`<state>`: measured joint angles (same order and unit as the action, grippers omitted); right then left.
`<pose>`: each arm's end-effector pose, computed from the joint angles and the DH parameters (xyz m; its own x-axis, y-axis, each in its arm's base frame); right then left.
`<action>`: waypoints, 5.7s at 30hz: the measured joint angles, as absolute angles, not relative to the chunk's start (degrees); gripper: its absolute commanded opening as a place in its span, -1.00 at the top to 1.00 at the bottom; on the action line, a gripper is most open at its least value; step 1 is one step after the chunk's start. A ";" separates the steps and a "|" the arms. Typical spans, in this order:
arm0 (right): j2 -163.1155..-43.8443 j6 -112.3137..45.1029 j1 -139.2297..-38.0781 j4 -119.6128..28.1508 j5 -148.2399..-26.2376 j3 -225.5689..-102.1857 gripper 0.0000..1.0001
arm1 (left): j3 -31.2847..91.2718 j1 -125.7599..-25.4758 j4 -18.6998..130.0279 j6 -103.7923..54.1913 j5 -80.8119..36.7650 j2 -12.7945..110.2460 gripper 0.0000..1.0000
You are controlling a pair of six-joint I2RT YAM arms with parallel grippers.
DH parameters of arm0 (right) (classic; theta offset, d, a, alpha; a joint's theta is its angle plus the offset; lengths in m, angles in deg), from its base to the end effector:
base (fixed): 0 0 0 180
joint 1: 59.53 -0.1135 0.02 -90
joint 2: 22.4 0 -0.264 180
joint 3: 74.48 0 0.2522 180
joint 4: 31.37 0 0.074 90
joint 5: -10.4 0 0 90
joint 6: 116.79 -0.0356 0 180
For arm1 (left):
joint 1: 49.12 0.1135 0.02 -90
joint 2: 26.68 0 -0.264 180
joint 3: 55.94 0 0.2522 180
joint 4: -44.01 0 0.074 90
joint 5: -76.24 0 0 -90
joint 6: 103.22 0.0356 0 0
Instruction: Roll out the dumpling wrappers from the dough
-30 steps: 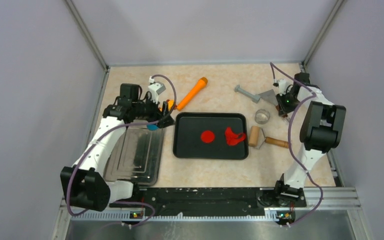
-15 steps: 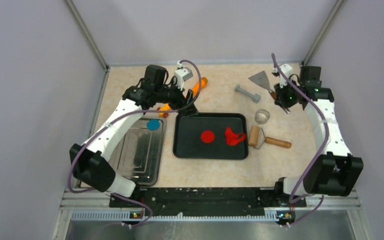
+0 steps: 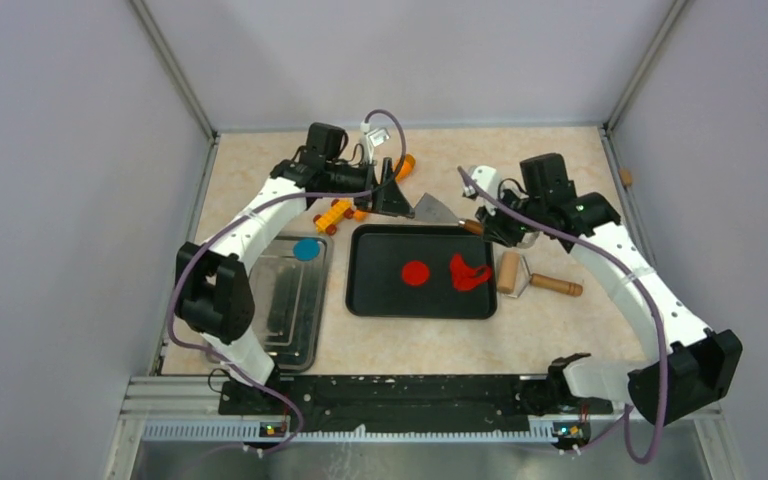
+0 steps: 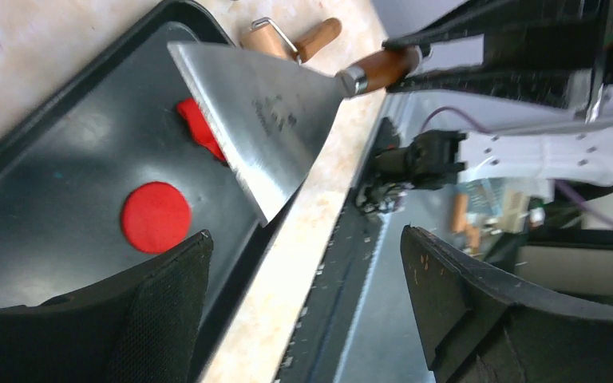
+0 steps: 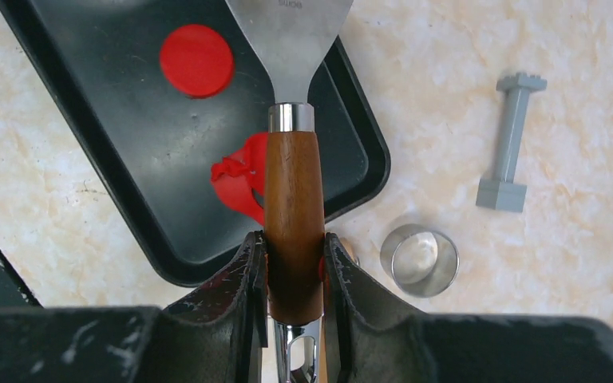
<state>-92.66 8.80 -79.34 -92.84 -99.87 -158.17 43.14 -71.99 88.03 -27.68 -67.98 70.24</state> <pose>0.2291 0.0956 0.3407 -0.2571 -0.6729 -0.6936 -0.8429 0.5072 -0.1796 0.3338 -0.1721 0.3218 -0.7911 0.1752 -0.5860 0.6056 0.3590 -0.7102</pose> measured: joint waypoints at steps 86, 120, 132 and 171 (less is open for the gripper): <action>-113.42 4.15 -79.01 -112.42 -112.20 -171.86 1.00 | 2.38 -95.36 57.08 54.37 -34.80 37.59 -0.87; -107.50 -9.14 -62.49 -99.22 -123.34 -173.85 -0.85 | 32.45 -84.80 91.68 29.63 -45.82 57.63 1.00; -107.56 -23.20 -58.95 -86.67 -148.37 -167.20 -0.62 | 56.91 -75.31 129.36 31.23 -78.73 81.81 1.00; -105.90 -22.91 -70.60 -91.05 -148.92 -156.45 0.29 | 56.58 -75.25 135.37 27.86 -91.67 88.58 1.00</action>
